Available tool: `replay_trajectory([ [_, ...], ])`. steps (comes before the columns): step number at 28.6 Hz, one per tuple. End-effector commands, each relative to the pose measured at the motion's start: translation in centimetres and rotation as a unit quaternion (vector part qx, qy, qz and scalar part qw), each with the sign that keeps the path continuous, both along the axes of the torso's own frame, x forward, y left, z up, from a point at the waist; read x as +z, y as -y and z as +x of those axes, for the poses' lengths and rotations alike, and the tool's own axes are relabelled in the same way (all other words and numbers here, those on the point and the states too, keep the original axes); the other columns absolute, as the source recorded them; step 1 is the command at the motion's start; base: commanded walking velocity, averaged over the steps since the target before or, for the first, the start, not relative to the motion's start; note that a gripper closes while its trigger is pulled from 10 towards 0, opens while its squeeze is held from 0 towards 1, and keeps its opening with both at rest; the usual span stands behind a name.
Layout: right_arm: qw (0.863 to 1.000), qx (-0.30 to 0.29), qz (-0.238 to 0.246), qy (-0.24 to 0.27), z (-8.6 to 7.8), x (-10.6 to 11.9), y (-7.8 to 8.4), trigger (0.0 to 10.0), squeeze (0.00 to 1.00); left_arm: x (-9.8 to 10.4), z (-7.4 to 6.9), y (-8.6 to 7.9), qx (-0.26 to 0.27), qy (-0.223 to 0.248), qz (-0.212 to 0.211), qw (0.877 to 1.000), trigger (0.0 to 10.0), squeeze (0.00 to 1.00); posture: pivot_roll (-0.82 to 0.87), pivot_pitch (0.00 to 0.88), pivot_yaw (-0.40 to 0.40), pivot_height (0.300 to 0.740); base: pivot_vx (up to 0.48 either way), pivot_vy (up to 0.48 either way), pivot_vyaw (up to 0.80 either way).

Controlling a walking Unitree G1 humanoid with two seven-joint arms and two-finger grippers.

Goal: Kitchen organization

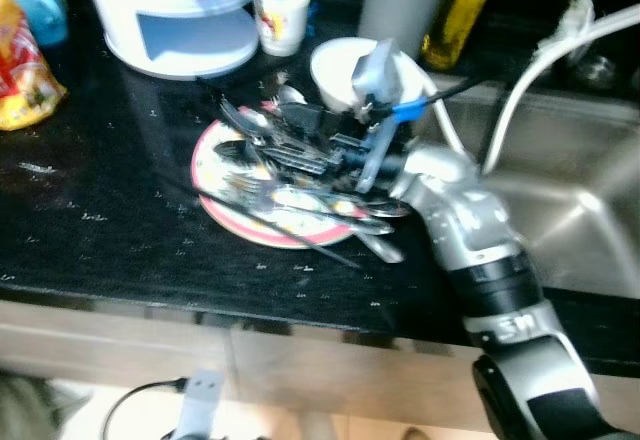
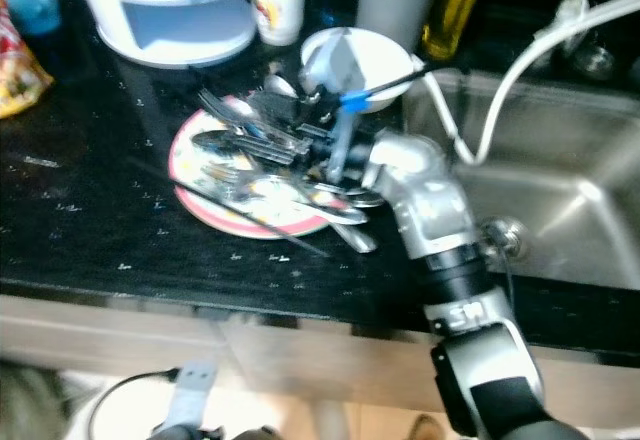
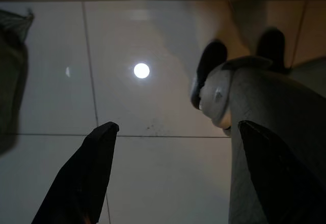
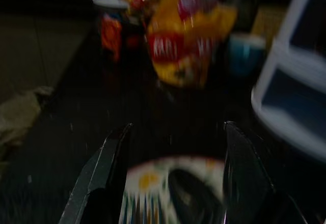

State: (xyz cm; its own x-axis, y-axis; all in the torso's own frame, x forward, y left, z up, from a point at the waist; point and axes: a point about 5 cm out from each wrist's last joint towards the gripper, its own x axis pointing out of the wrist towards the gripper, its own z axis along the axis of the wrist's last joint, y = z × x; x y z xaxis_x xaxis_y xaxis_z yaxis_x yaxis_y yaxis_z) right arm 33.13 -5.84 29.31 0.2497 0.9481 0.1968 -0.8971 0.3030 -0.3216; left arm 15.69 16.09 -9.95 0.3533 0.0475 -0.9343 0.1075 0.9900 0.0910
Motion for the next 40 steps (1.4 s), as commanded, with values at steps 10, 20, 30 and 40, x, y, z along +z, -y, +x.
replay_trajectory([
  [10, 0.993, 0.035, -0.111, 0.017, -1.1, -0.6, 3.8, 10.0, 0.0, -1.0, -2.8, 0.7, -0.019, -0.062, -0.013, 0.998, 10.0, 0.0, 0.09, 0.097, -0.084, 0.74, 0.0, -0.349, 0.0],
  [20, 0.983, 0.002, -0.181, 0.023, -0.8, -0.4, 5.8, 10.0, 0.0, -1.0, -2.8, 0.8, -0.025, -0.062, -0.013, 0.998, 10.0, 0.0, 0.08, 0.084, -0.085, 0.74, 0.0, 0.0, 0.0],
  [30, 0.972, 0.004, -0.236, -0.003, -1.0, -1.3, 6.2, 10.0, 0.0, -1.0, -2.8, 0.8, -0.03, -0.063, -0.014, 0.997, 10.0, 0.0, 0.08, 0.076, -0.086, 0.74, 0.0, 0.0, 0.0],
  [40, 0.963, -0.025, -0.267, -0.028, -0.8, -2.0, 5.5, 10.0, 0.0, -1.0, -2.8, 0.8, -0.036, -0.069, -0.011, 0.997, 10.0, 0.0, 0.07, 0.08, -0.085, 0.74, 0.0, 0.0, 0.0],
])
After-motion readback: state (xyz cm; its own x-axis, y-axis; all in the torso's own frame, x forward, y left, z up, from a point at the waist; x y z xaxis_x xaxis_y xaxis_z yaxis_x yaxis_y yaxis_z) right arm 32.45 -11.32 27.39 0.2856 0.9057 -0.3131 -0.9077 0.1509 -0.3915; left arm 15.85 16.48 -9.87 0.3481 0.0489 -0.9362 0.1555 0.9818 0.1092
